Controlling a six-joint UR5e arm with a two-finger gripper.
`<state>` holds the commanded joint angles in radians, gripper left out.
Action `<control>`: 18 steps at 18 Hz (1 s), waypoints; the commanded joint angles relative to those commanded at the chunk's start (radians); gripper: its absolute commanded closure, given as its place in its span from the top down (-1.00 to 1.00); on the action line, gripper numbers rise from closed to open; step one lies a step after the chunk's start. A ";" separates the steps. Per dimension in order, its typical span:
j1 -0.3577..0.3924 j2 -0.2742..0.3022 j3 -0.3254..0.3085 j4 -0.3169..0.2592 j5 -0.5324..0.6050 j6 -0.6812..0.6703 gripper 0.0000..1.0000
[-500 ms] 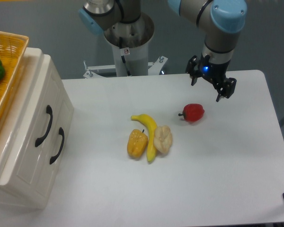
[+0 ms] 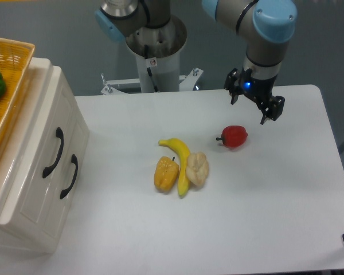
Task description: Slide open the top white drawer
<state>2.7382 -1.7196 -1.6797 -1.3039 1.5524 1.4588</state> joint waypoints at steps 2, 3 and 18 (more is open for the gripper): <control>-0.002 -0.005 -0.005 -0.002 0.002 -0.003 1.00; -0.003 -0.008 -0.009 -0.003 0.006 -0.006 1.00; -0.124 0.018 -0.031 -0.130 -0.005 -0.360 1.00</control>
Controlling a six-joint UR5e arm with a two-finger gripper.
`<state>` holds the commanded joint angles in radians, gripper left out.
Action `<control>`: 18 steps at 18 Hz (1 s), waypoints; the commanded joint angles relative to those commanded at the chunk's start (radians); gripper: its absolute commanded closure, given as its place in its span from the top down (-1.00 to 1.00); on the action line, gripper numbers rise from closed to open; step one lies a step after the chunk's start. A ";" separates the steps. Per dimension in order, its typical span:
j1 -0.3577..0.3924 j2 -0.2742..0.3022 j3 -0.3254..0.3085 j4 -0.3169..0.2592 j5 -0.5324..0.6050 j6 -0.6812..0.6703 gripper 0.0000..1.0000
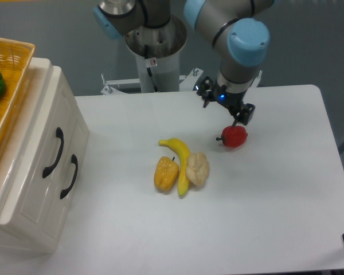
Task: Slide open the top white drawer
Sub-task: 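Move the gripper across the table toward the upper drawer's black handle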
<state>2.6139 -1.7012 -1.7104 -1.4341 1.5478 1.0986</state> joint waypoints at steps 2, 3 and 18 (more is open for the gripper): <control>-0.020 0.005 0.012 -0.028 -0.044 -0.078 1.00; -0.023 0.005 0.015 -0.034 -0.076 -0.127 1.00; -0.204 -0.046 0.115 -0.023 -0.203 -0.540 1.00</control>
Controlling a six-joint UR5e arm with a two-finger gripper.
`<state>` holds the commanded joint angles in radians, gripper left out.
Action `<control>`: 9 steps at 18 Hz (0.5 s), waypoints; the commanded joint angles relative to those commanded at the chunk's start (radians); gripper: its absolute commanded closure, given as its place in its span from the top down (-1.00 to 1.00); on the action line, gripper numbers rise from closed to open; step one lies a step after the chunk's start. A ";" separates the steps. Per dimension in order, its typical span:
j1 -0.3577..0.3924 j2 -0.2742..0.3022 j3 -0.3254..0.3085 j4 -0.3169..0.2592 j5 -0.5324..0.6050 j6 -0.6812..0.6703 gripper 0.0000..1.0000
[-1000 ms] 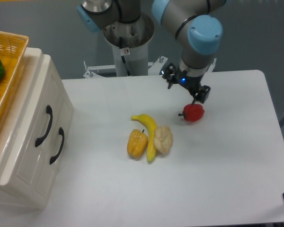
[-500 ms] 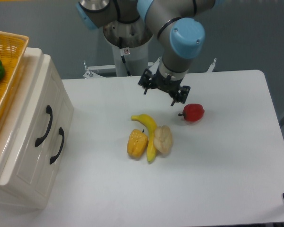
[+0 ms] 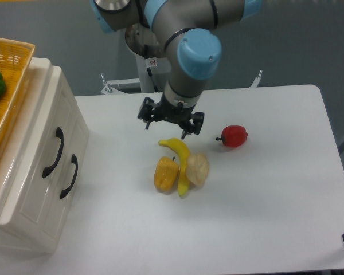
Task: Slide open the top white drawer
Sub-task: 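Move the gripper across the table toward the upper drawer's black handle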
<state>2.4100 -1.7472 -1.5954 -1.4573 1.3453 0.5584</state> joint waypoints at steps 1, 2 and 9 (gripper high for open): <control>-0.012 0.000 0.005 0.000 0.000 -0.008 1.00; -0.024 0.000 0.006 0.000 -0.003 -0.021 1.00; -0.061 -0.014 0.026 0.000 -0.057 -0.155 1.00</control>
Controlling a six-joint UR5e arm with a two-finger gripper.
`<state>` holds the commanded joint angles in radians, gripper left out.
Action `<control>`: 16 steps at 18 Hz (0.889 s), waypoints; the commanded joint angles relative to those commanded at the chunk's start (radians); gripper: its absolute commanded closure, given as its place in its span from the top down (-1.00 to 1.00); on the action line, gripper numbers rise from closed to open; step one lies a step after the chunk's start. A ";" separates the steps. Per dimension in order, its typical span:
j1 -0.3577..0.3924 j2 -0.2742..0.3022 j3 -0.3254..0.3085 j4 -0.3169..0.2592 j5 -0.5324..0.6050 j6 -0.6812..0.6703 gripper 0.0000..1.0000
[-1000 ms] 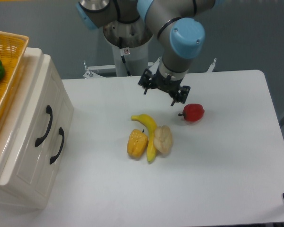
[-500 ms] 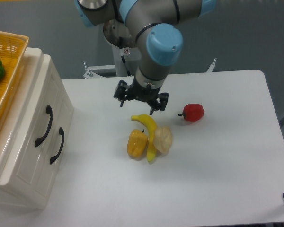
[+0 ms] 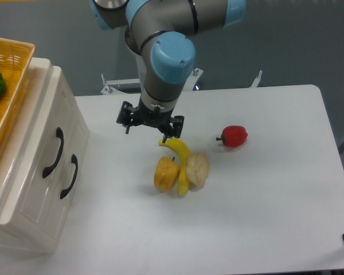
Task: Slide open the top white drawer
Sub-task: 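Move the gripper across the table toward the upper drawer's black handle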
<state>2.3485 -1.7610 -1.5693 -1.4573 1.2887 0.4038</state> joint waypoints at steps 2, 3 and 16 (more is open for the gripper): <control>-0.002 -0.002 0.005 0.002 -0.016 -0.029 1.00; -0.005 -0.002 0.011 0.002 -0.019 -0.031 1.00; -0.093 -0.064 0.060 0.067 -0.078 -0.102 1.00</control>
<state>2.2551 -1.8254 -1.5095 -1.3898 1.2103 0.3022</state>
